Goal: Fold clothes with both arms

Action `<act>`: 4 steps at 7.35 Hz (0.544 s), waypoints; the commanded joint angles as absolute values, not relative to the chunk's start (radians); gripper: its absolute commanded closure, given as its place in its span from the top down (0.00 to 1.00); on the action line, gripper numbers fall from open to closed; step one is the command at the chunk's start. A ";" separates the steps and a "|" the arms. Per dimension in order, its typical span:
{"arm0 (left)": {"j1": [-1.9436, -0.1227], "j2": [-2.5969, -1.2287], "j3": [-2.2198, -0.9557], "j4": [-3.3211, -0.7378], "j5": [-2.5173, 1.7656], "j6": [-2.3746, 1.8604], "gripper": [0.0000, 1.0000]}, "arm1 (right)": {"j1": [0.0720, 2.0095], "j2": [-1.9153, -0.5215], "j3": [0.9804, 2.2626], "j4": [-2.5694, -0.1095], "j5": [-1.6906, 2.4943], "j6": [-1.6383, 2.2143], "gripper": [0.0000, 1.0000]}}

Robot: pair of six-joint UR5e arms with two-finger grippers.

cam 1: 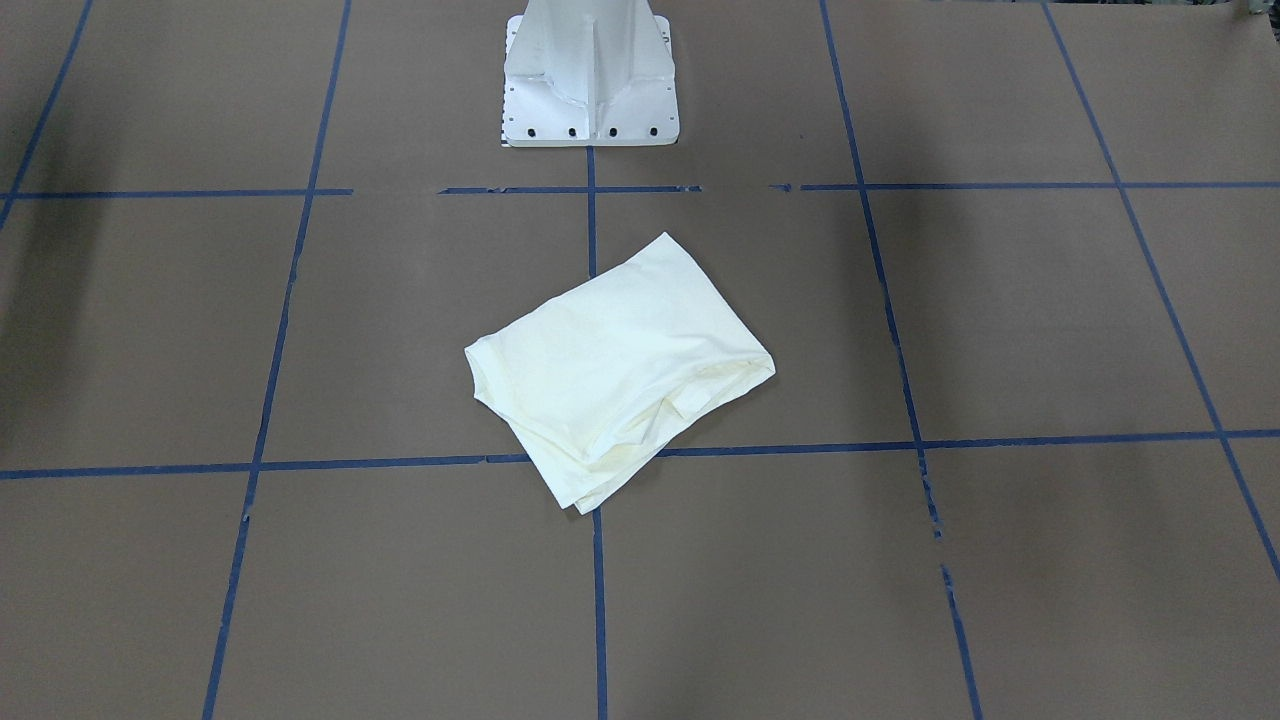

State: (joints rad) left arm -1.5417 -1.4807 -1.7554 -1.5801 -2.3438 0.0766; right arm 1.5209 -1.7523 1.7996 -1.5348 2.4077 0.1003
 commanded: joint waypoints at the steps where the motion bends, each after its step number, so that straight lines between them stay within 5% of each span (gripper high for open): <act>1: -1.542 -1.480 -1.758 -1.580 -2.345 0.075 1.00 | 1.534 -1.772 1.830 -1.536 2.402 0.155 1.00; 4: -1.542 -1.480 -1.763 -1.580 -2.344 0.071 1.00 | 1.537 -1.767 1.848 -1.536 2.359 0.155 1.00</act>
